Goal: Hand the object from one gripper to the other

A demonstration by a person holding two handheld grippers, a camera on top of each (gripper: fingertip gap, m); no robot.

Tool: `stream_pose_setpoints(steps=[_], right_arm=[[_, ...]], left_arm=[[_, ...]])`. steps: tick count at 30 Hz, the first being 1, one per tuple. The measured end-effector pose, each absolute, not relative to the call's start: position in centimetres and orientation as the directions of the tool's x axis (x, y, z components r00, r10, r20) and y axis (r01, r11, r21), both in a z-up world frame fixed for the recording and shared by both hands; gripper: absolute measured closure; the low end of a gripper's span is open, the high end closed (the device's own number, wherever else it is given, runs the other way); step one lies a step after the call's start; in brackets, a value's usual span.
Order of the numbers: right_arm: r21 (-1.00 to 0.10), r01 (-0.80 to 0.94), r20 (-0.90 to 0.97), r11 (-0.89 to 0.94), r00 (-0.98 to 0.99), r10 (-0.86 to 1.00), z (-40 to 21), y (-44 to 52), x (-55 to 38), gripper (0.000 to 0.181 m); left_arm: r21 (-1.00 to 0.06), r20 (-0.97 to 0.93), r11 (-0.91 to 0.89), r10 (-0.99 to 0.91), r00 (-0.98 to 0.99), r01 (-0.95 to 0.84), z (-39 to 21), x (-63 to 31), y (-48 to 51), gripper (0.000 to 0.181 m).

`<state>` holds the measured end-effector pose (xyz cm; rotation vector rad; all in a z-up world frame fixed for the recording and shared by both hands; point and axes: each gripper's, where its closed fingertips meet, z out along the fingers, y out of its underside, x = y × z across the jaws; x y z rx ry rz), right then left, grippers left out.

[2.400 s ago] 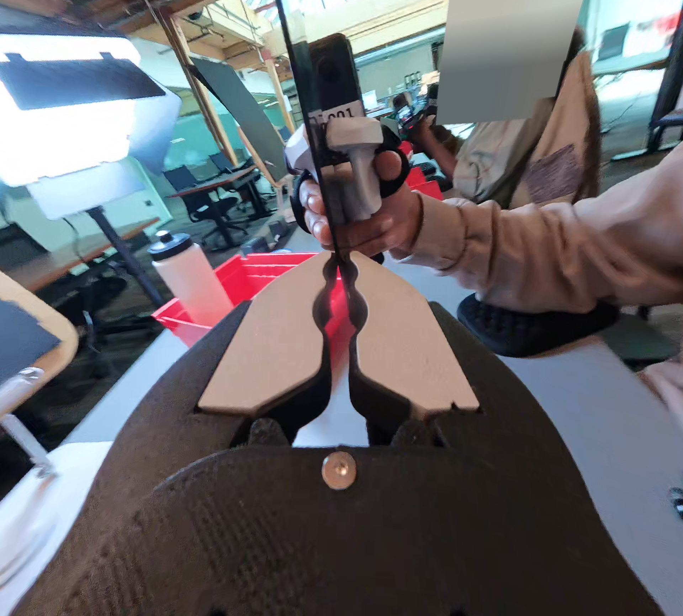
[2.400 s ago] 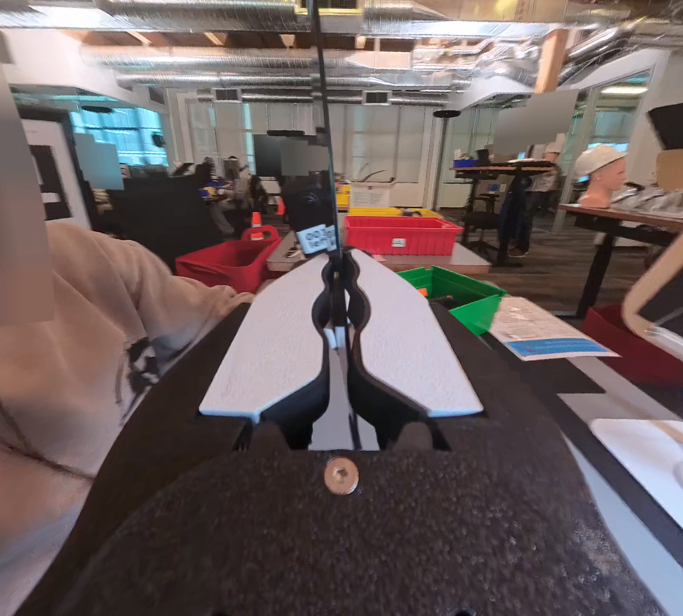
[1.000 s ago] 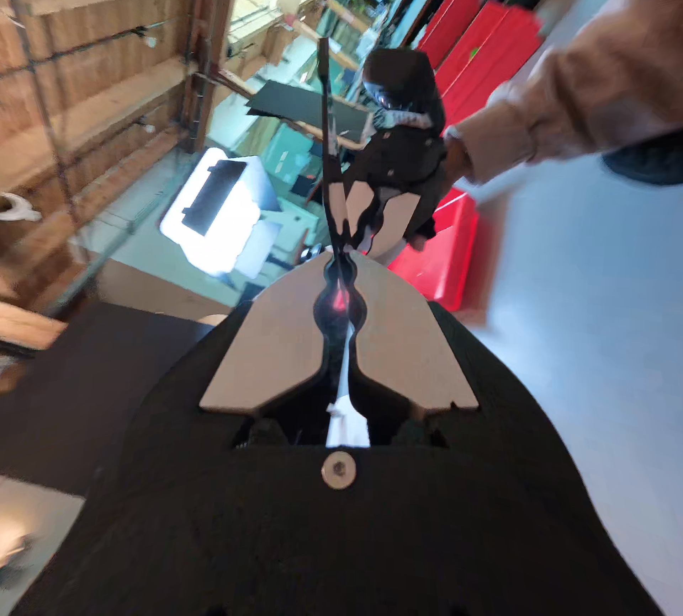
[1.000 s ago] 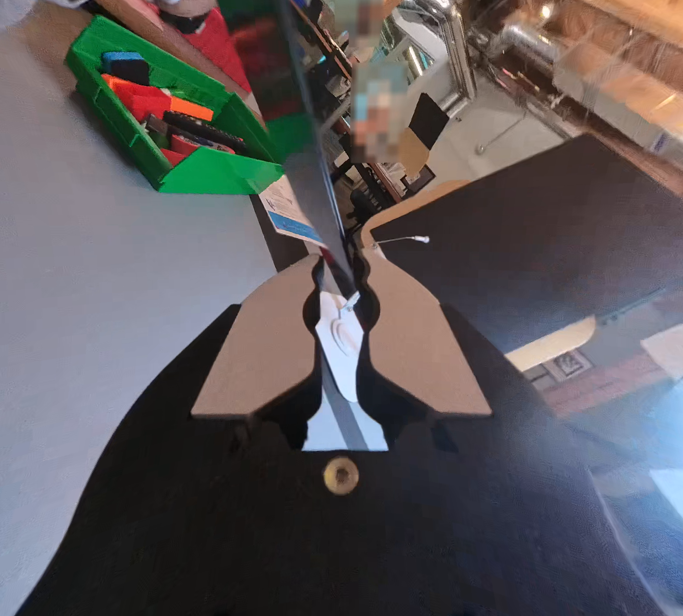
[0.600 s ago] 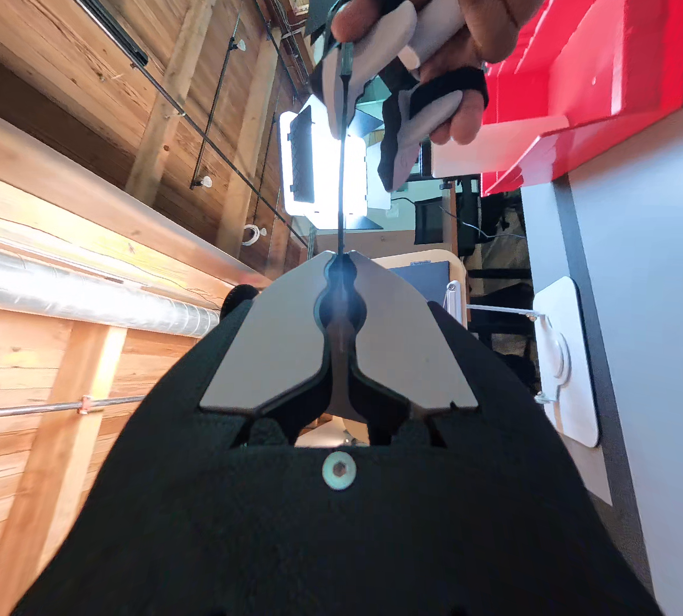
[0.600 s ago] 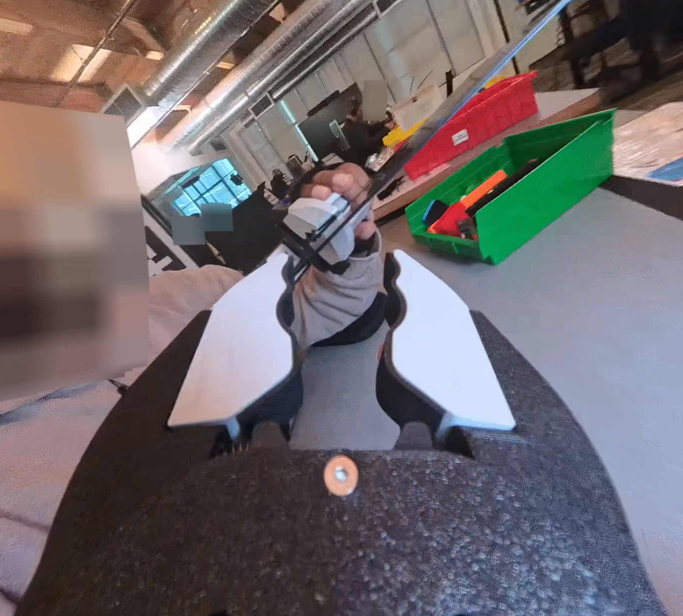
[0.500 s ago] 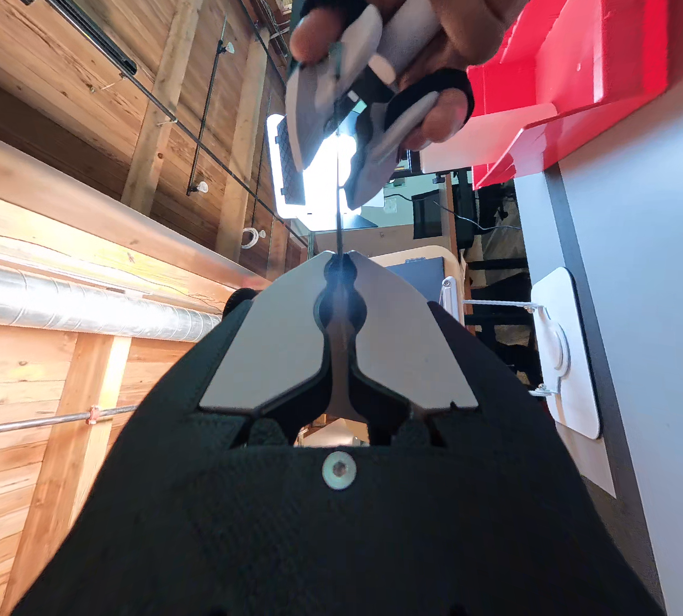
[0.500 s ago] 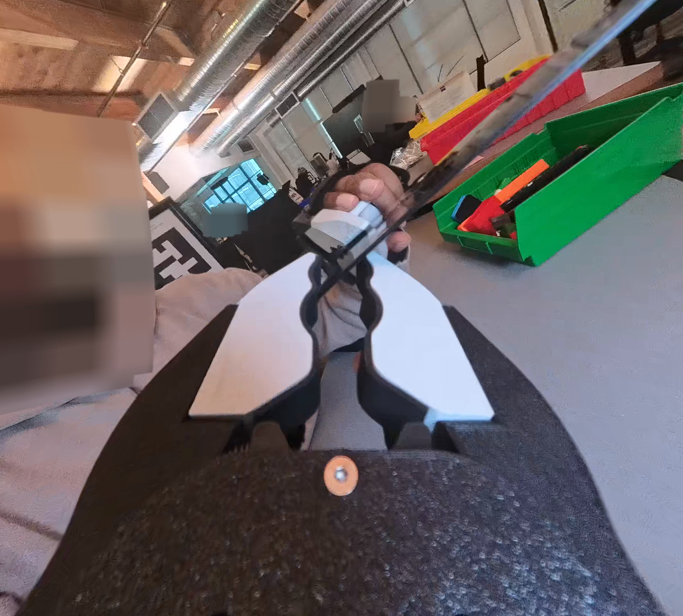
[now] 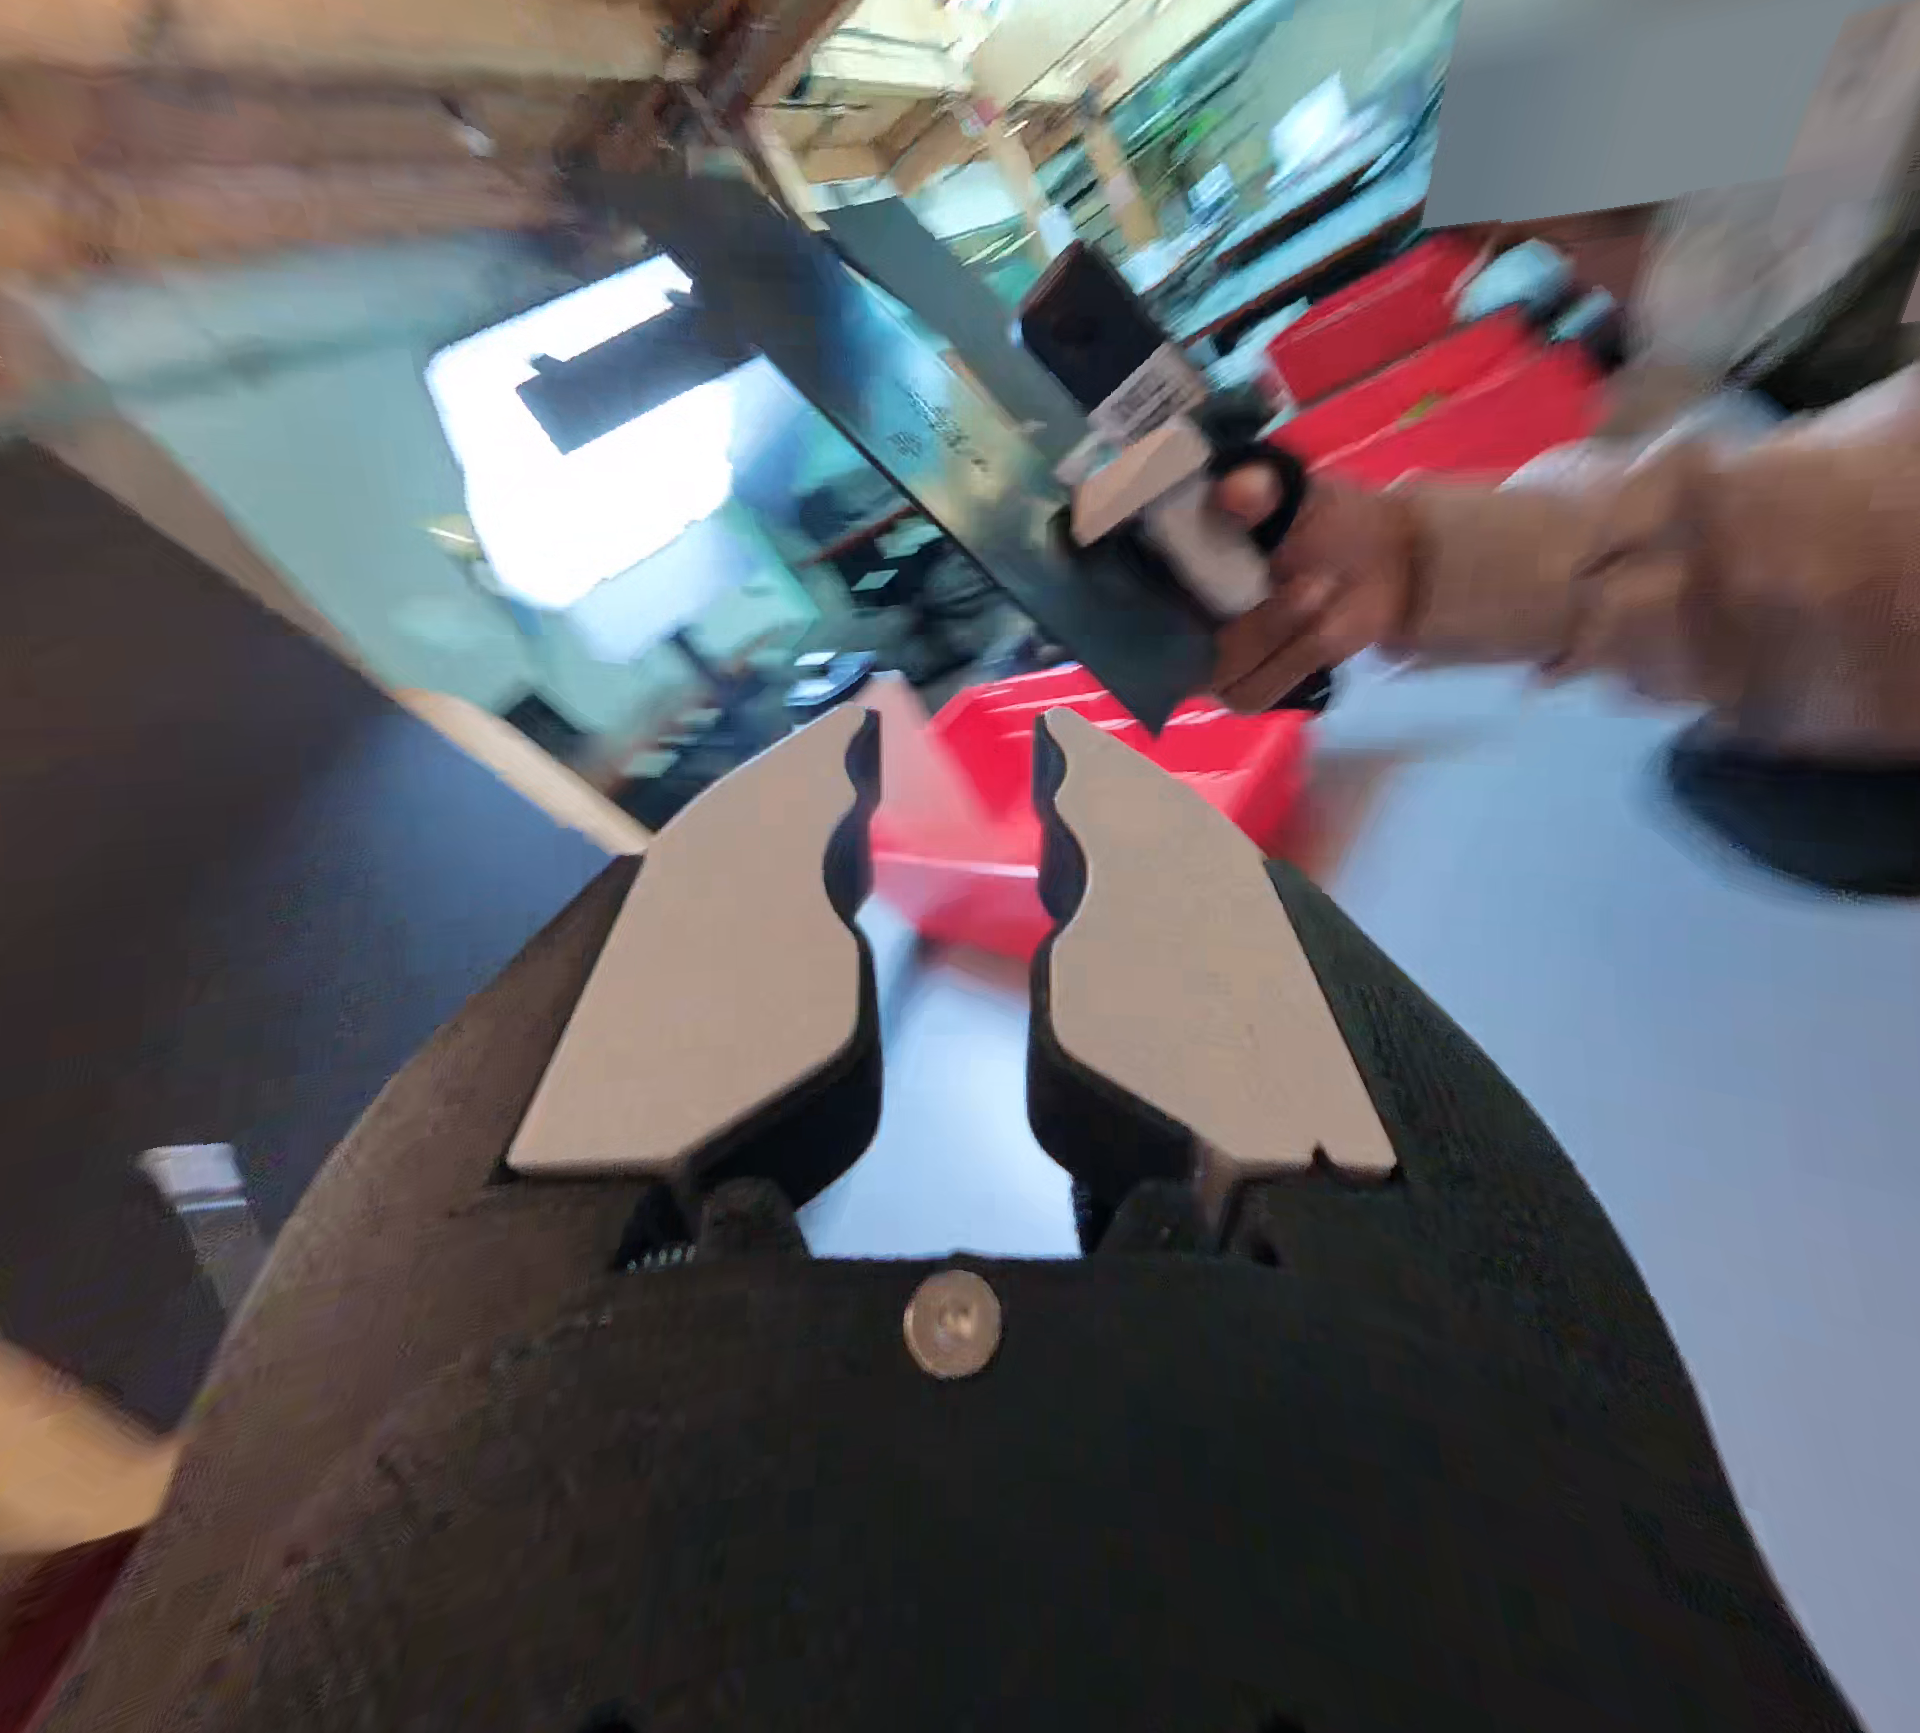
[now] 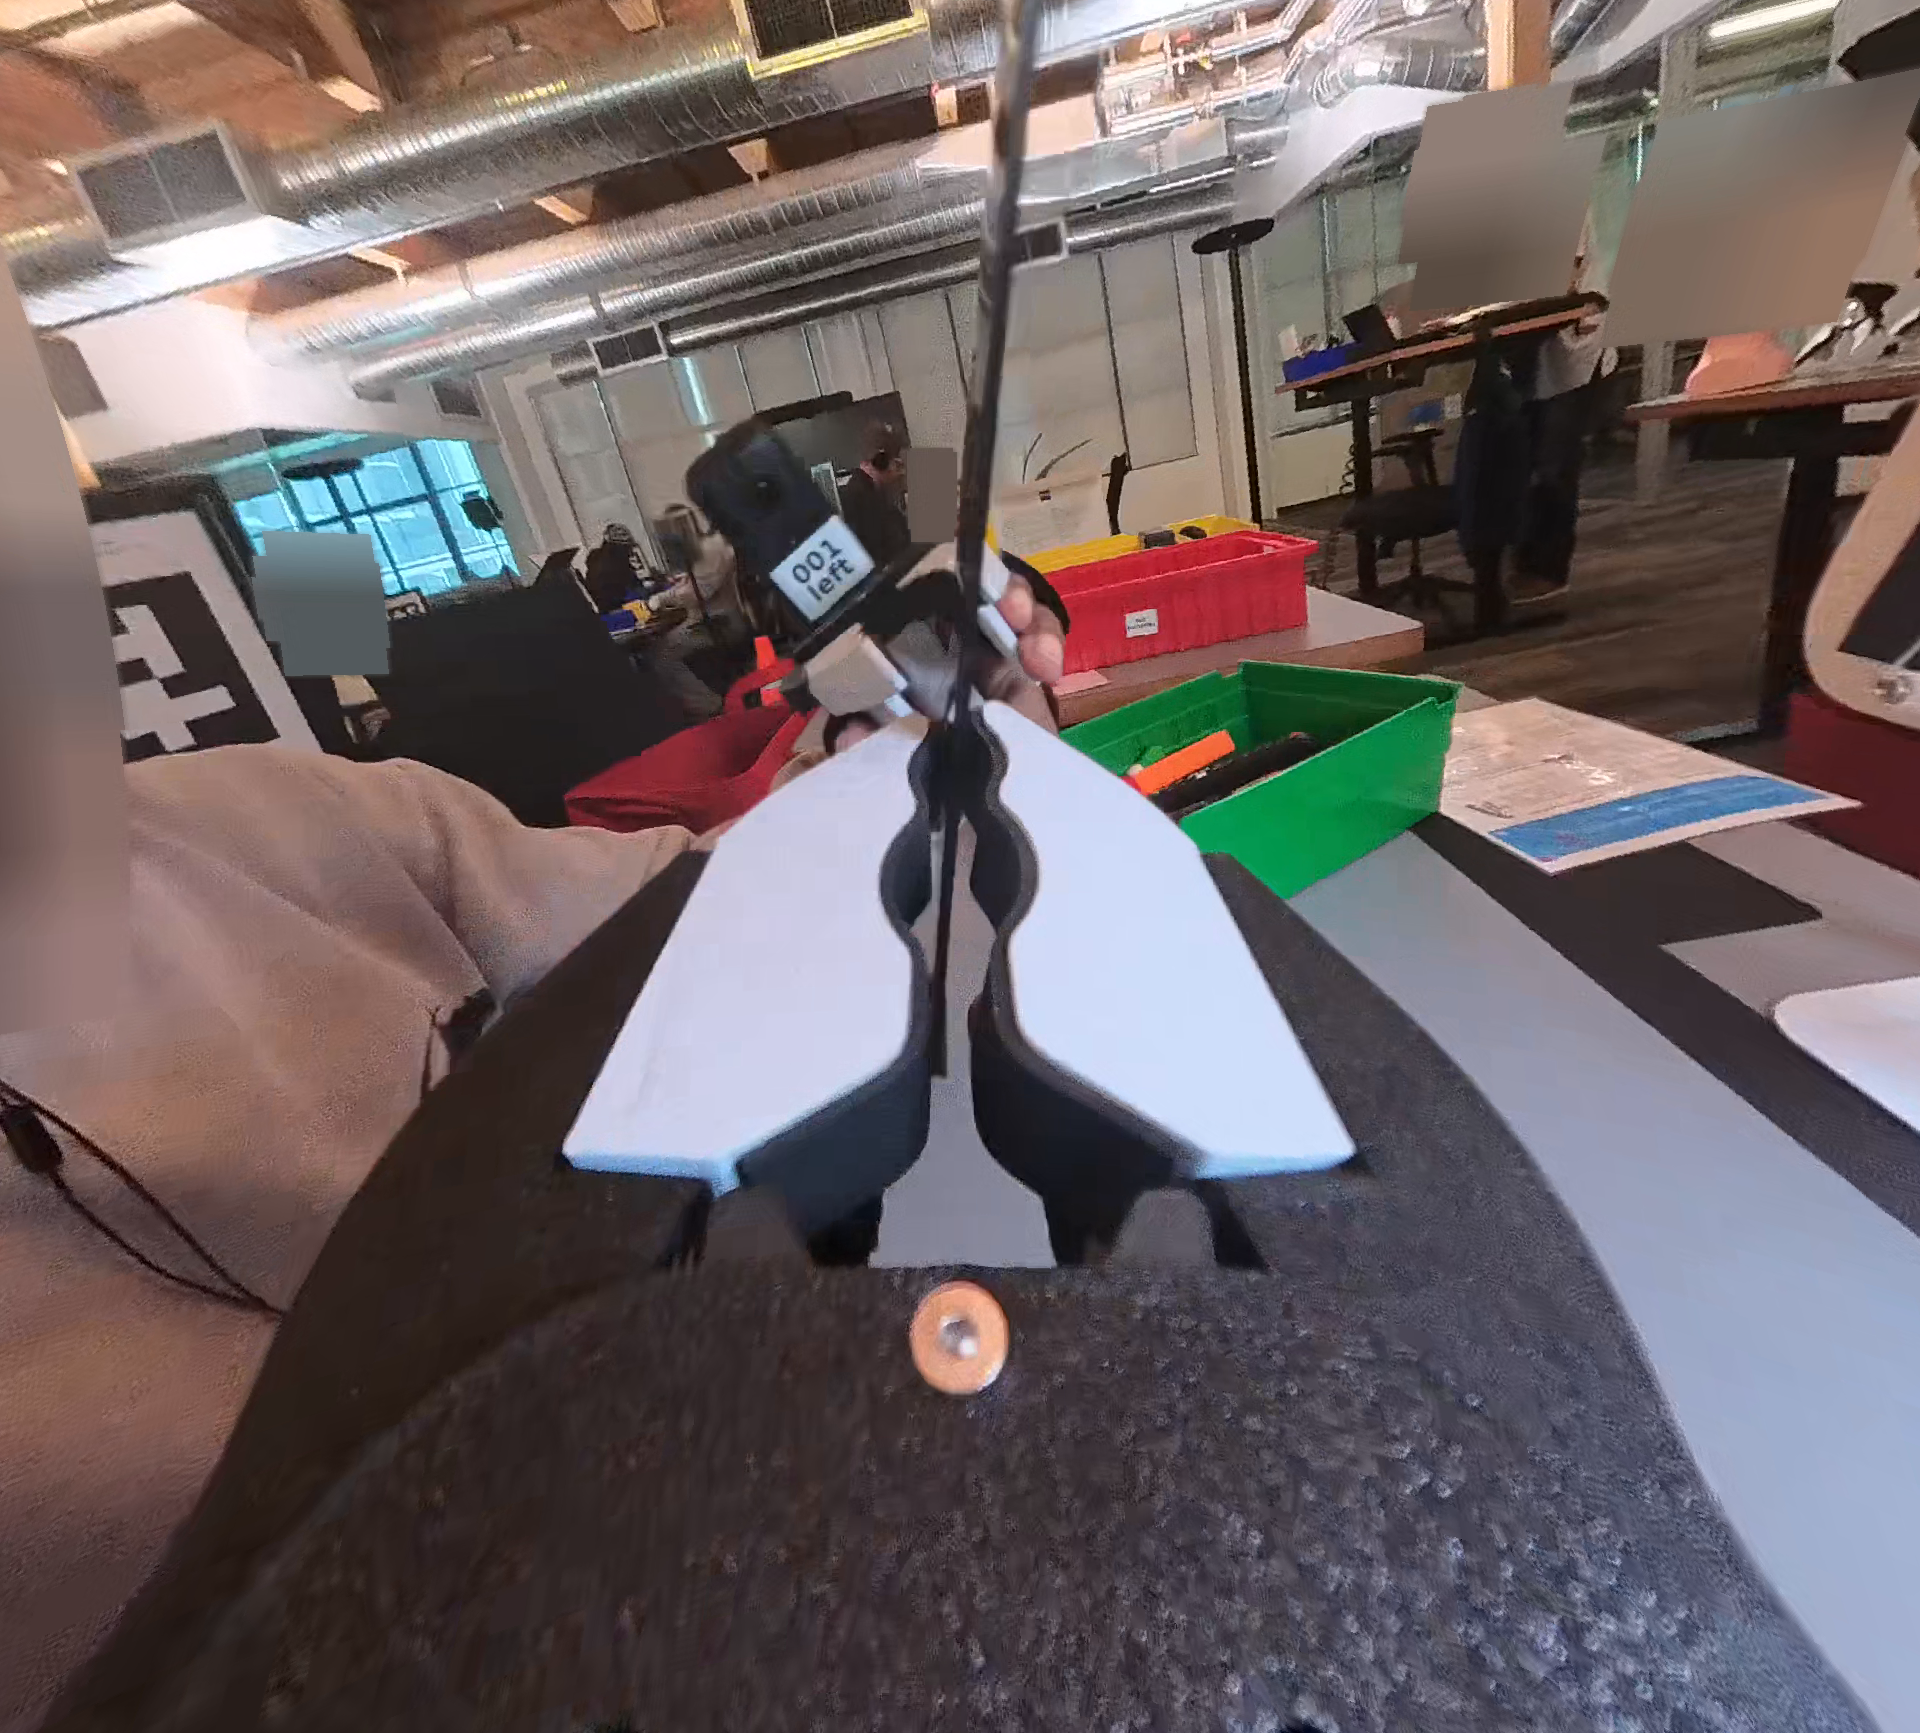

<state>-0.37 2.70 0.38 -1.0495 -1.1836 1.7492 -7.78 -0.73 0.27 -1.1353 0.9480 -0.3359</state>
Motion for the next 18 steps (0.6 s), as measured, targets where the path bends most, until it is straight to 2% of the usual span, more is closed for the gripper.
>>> stream_pose_setpoints(steps=[1, 3, 4, 5, 6, 7, 9, 11, 15, 18], right_arm=[[-0.953, -0.157, -0.184, -0.260, -0.384, 0.905, 0.5, 2.1, -0.5, 0.180], [-0.960, -0.164, -0.144, -0.227, -0.406, 0.902, 0.4, 0.8, -1.3, 0.180], [-0.970, -0.152, -0.119, -0.192, -0.395, 0.911, 0.0, 0.3, -2.0, 0.180], [-0.979, -0.142, -0.083, -0.148, -0.387, 0.919, -0.5, -0.2, -2.5, 0.180], [-0.981, -0.149, -0.058, -0.122, -0.375, 0.925, -0.5, -0.6, -2.7, 0.180], [-0.982, -0.160, -0.032, -0.097, -0.368, 0.929, -0.4, -0.7, -2.7, 0.179], [-0.990, -0.137, 0.025, -0.016, -0.292, 0.956, -0.6, -0.4, -3.0, 0.175], [-0.985, -0.139, 0.125, 0.100, -0.185, 0.975, -0.1, 0.3, -2.7, 0.163], [-0.937, -0.203, 0.314, 0.285, -0.126, 0.941, 2.7, -1.2, -0.3, 0.144], [-0.905, -0.214, 0.394, 0.368, -0.092, 0.914, 4.2, -2.3, 1.0, 0.143]], left_arm=[[-0.937, -0.335, 0.329, -0.764, 0.551, -0.114, 0.1, -7.1, -1.0, 0.150], [-0.990, -0.119, 0.138, -0.894, 0.431, 0.012, -0.8, -5.3, -1.6, 0.146], [-0.996, -0.065, 0.086, -0.924, 0.376, 0.039, -1.2, -4.4, -2.0, 0.150], [-0.996, -0.046, 0.069, -0.929, 0.368, 0.049, -1.5, -3.9, -1.9, 0.162], [-0.996, -0.061, 0.079, -0.919, 0.391, 0.031, -1.8, -3.8, -1.6, 0.177], [-0.993, -0.105, 0.115, -0.911, 0.399, -0.001, -2.0, -3.9, -1.5, 0.179], [-0.973, -0.230, 0.214, -0.871, 0.435, -0.086, -1.8, -4.4, -1.6, 0.179], [-0.950, -0.311, 0.278, -0.835, 0.453, -0.141, -1.3, -5.0, -1.8, 0.179], [-0.916, -0.374, 0.267, -0.836, 0.401, -0.298, -2.9, -6.1, -1.9, 0.179], [-0.885, -0.382, 0.238, -0.862, 0.334, -0.400, -4.8, -6.4, -2.2, 0.179]])
